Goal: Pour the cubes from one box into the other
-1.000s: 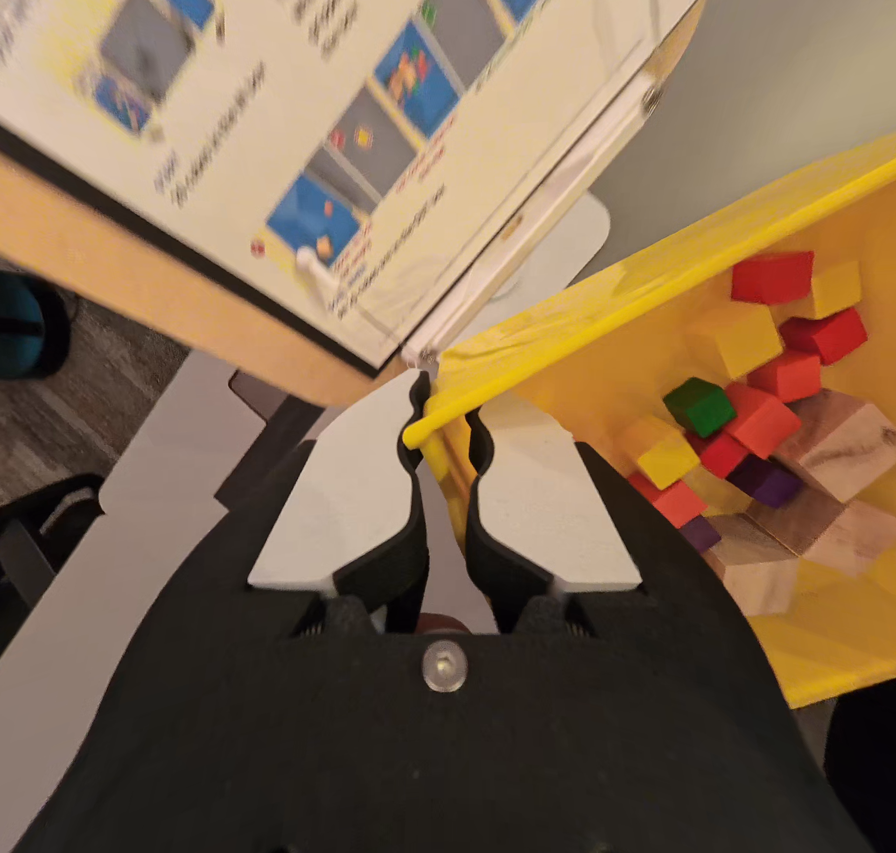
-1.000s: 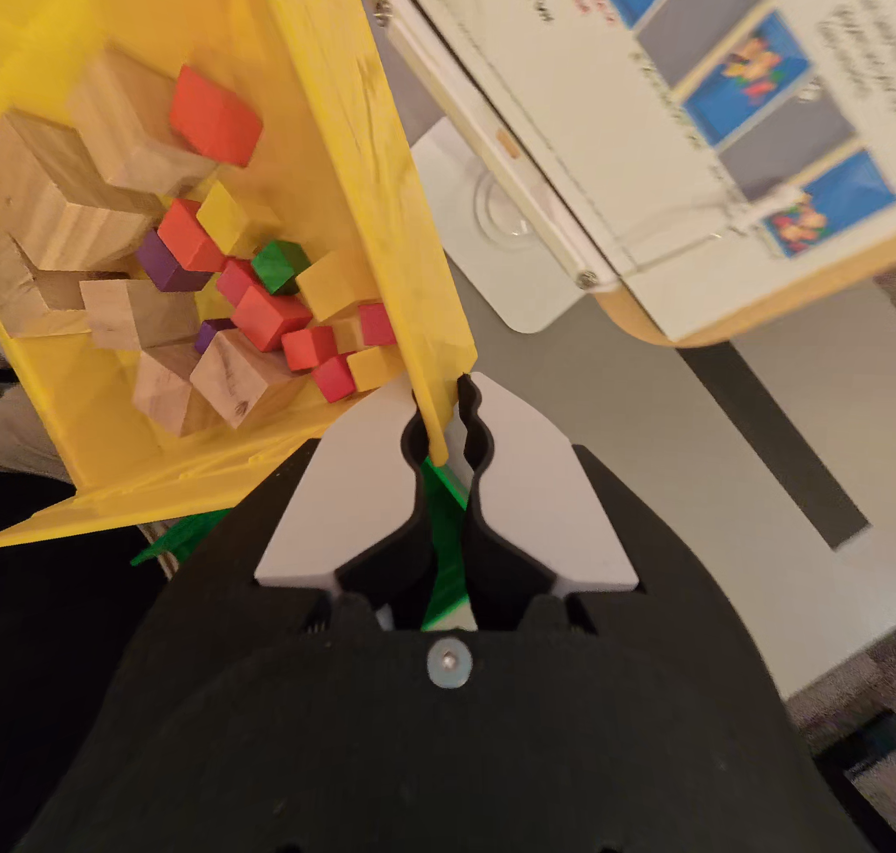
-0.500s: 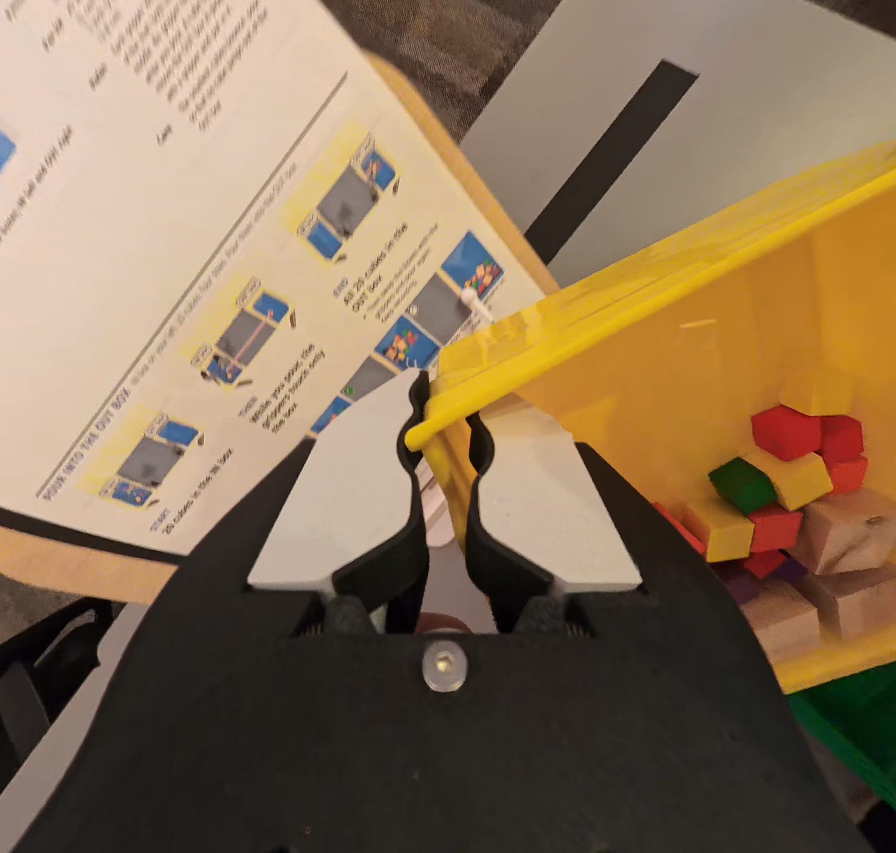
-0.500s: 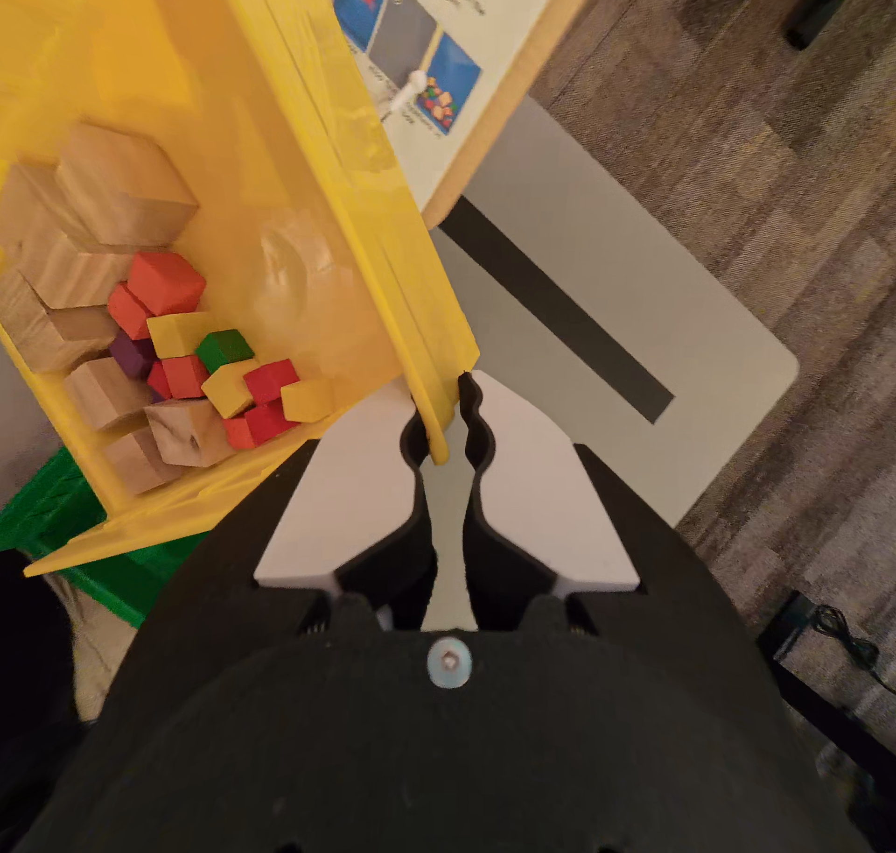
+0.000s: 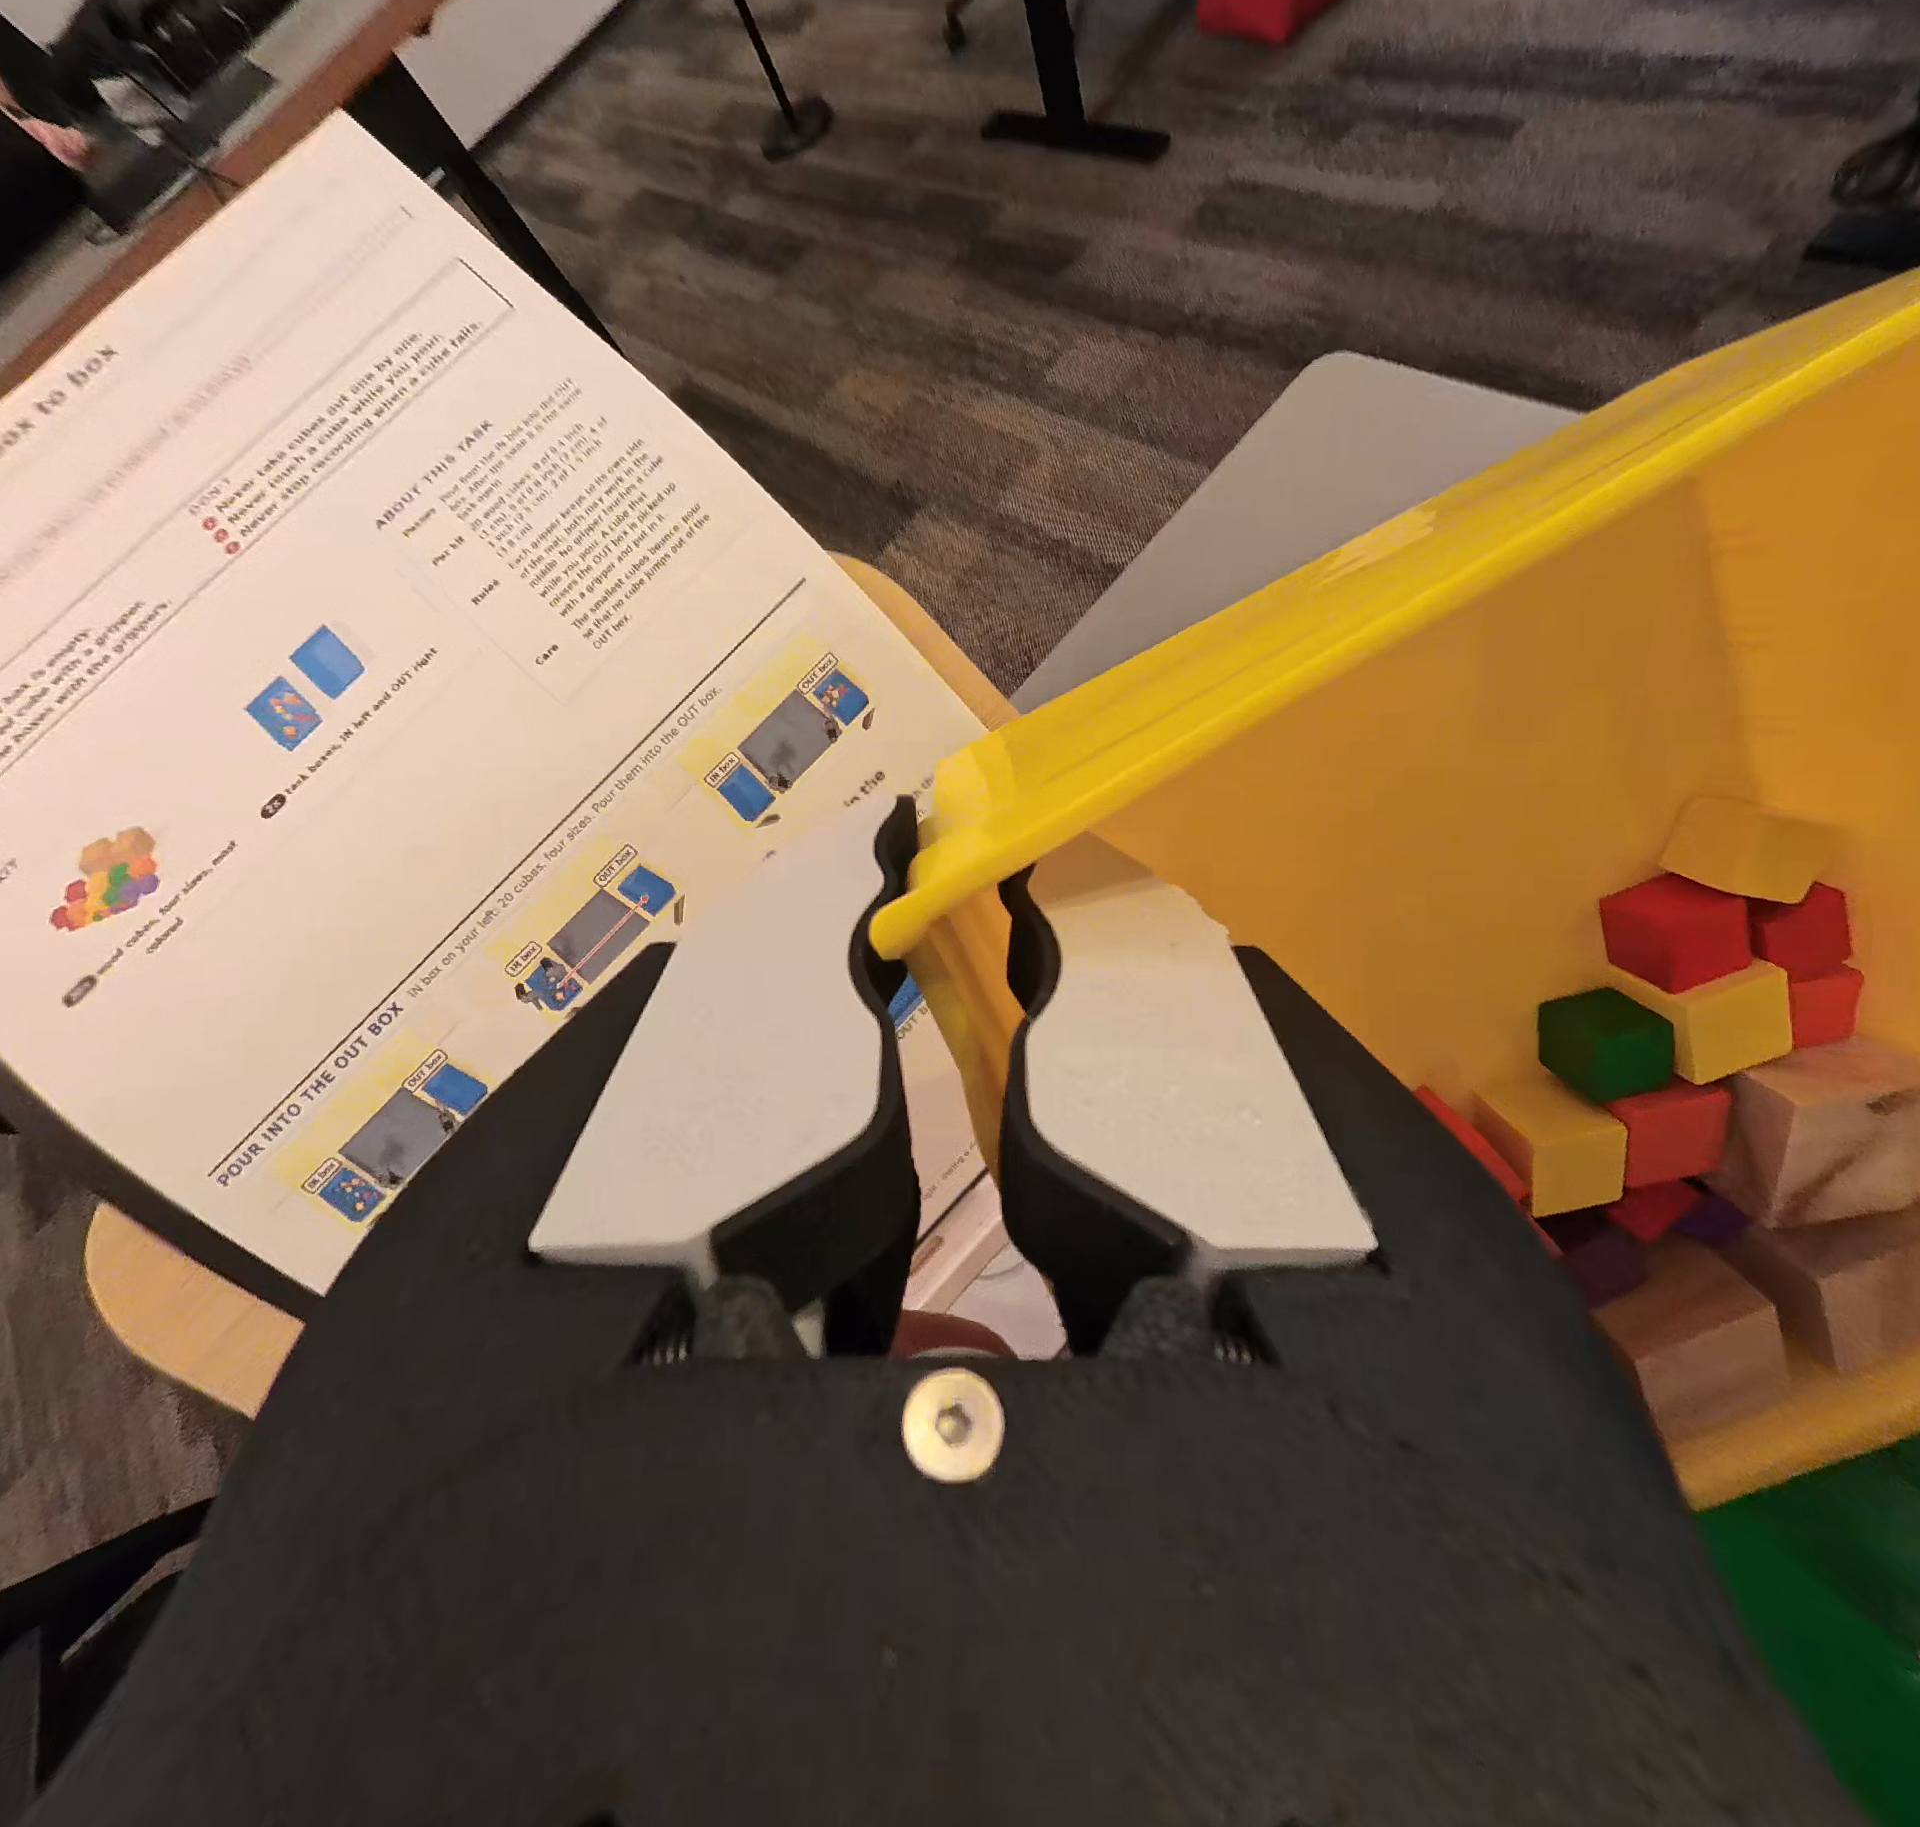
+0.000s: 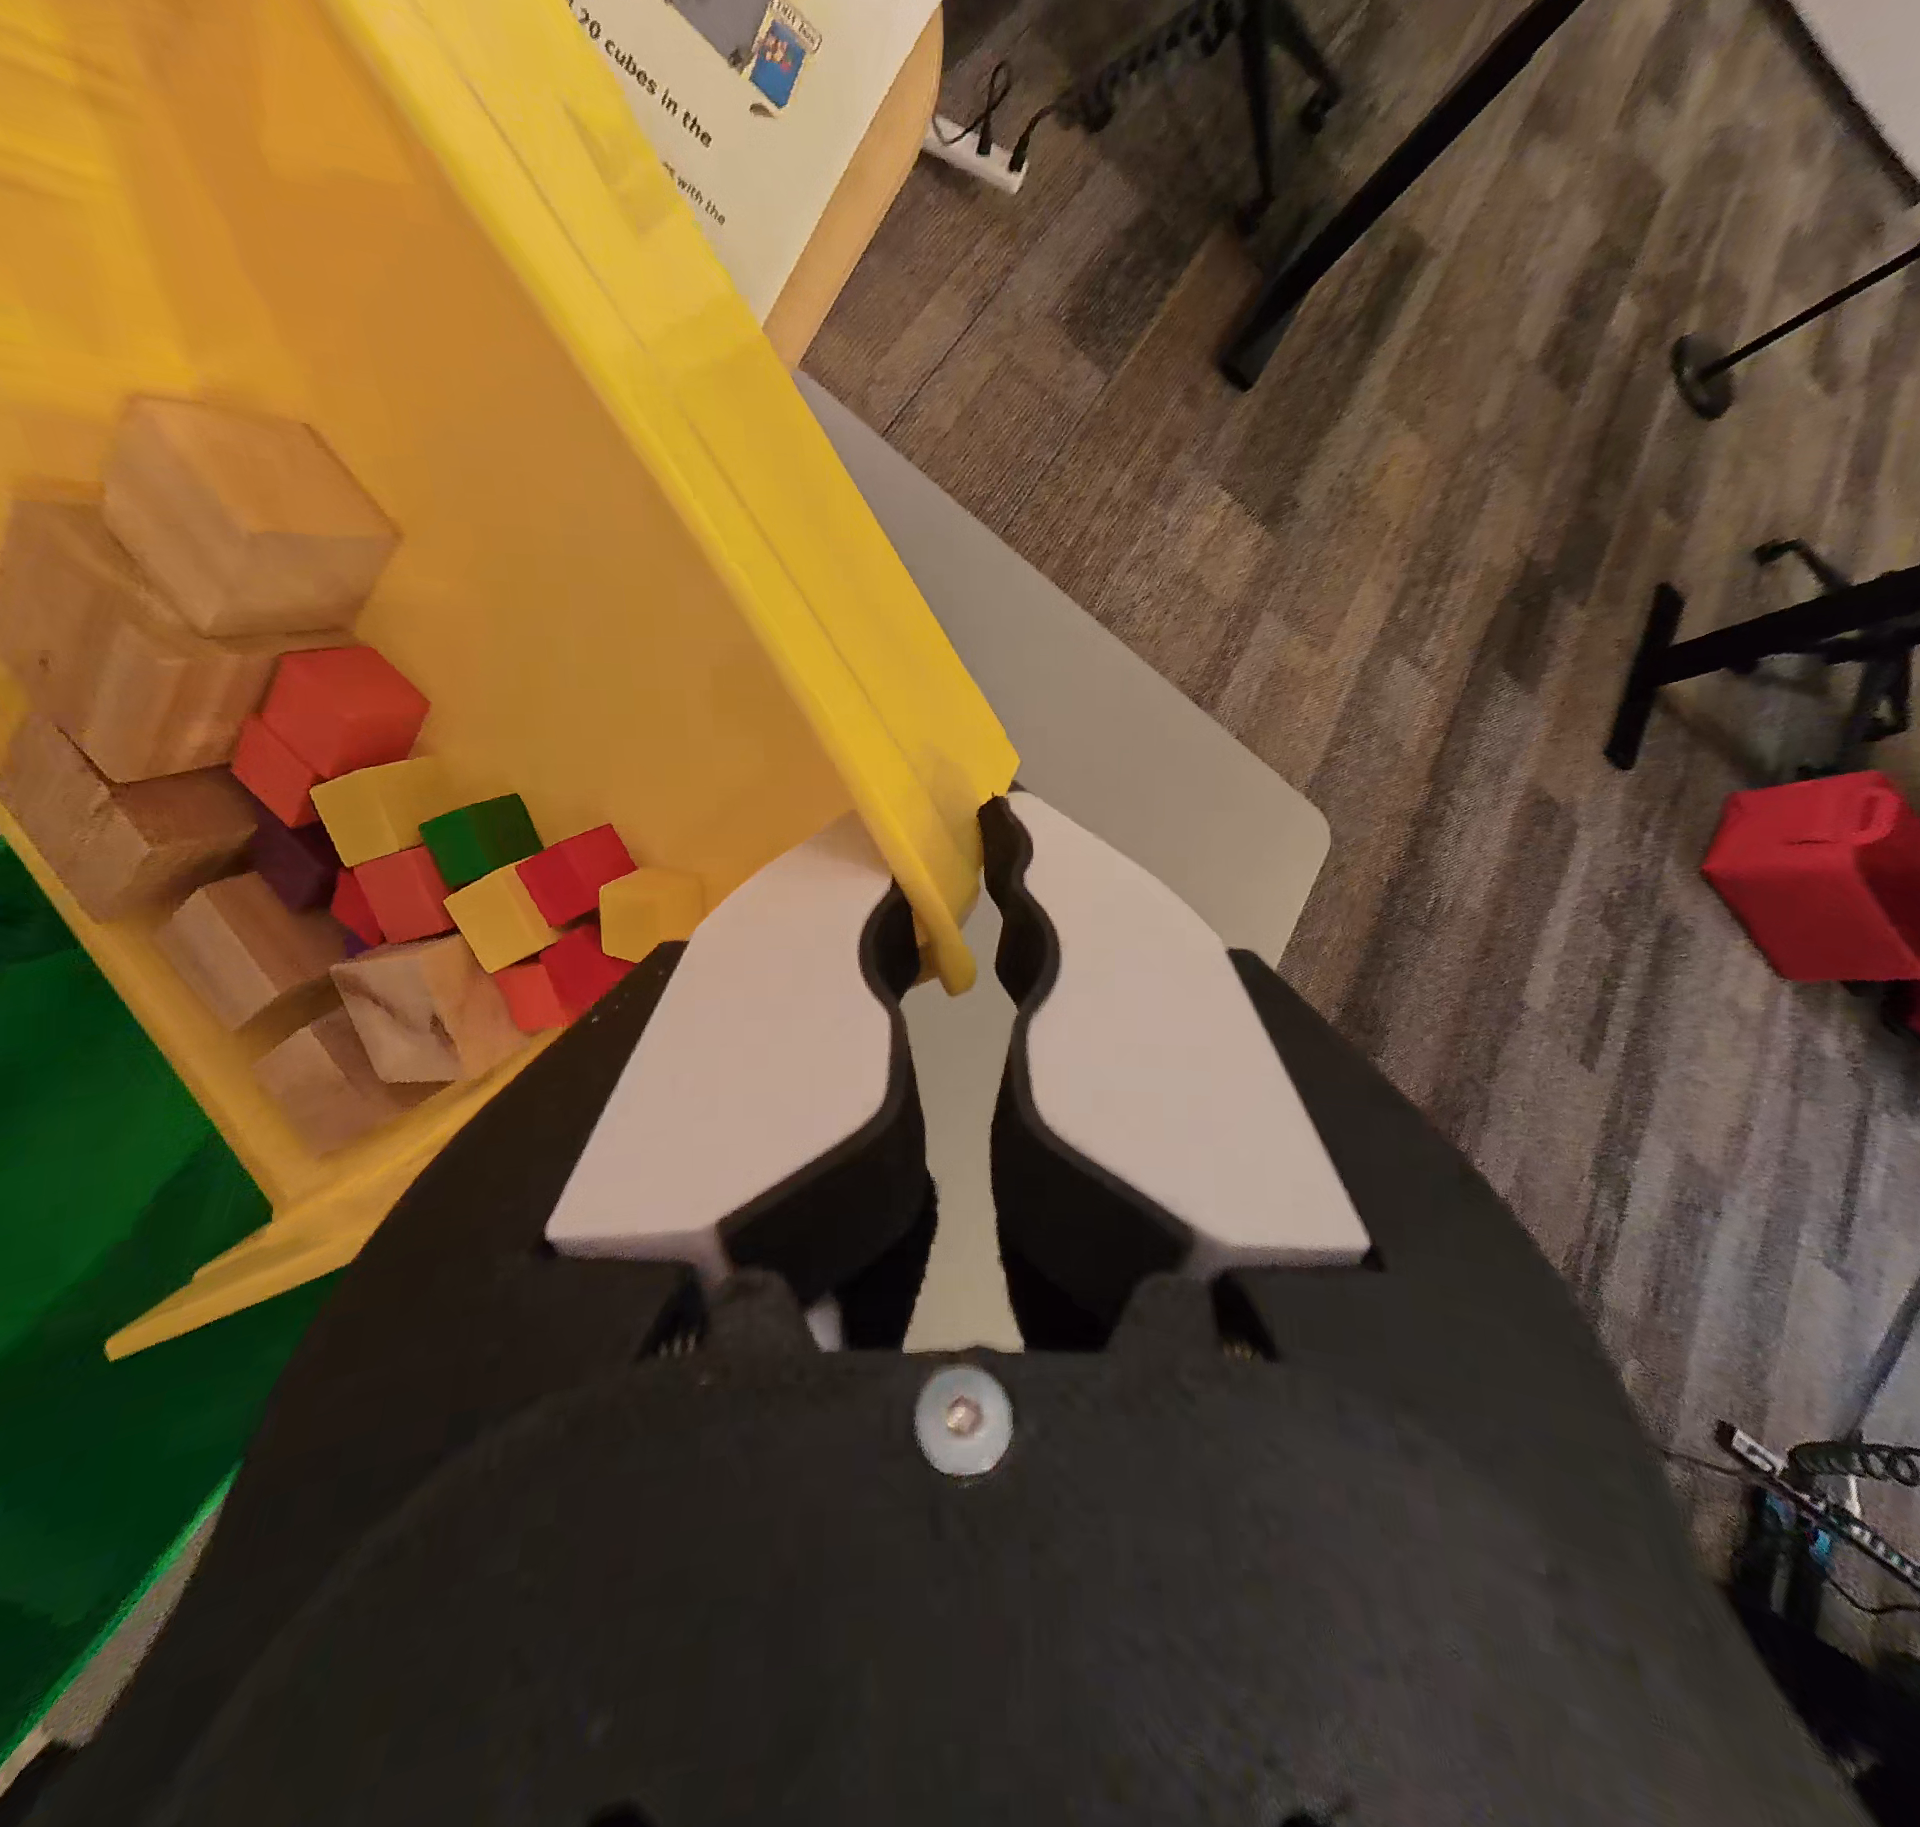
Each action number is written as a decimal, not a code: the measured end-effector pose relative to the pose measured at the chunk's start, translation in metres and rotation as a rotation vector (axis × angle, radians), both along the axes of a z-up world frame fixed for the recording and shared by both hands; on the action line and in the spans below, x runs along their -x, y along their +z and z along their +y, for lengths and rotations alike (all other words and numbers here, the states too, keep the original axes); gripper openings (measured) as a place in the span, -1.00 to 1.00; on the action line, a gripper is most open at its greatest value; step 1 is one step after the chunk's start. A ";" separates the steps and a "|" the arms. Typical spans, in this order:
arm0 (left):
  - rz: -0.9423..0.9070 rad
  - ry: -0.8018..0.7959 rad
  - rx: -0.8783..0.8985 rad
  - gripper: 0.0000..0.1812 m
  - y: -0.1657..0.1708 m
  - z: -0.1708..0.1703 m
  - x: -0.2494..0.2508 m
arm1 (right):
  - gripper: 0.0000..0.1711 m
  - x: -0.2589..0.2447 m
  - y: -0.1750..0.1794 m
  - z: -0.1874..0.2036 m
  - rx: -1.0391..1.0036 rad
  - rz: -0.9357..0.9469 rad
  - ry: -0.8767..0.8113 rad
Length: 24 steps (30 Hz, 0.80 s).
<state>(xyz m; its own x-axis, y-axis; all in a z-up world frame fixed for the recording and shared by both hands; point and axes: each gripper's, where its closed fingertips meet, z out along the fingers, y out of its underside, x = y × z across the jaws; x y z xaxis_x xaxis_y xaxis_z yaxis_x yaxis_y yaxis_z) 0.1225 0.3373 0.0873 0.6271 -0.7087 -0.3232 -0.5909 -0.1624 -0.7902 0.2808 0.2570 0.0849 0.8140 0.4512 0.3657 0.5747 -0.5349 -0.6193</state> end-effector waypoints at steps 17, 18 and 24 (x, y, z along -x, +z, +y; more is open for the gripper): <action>-0.198 0.037 -0.223 -0.84 0.024 -0.038 0.007 | -0.93 0.005 0.021 -0.026 -0.231 -0.020 -0.010; -0.211 0.039 -0.237 -0.84 0.026 -0.039 0.007 | -0.92 0.005 0.023 -0.028 -0.245 -0.023 -0.011; -0.249 0.042 -0.297 -0.84 0.035 -0.052 0.010 | -0.92 0.007 0.031 -0.037 -0.316 -0.016 -0.018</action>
<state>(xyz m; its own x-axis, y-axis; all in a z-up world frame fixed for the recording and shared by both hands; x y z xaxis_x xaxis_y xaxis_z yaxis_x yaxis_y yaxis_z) 0.1128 0.2849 0.1225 0.7388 -0.5791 -0.3446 -0.3725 0.0752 -0.9250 0.2740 0.2195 0.1162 0.8140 0.2990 0.4980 0.5777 -0.3278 -0.7475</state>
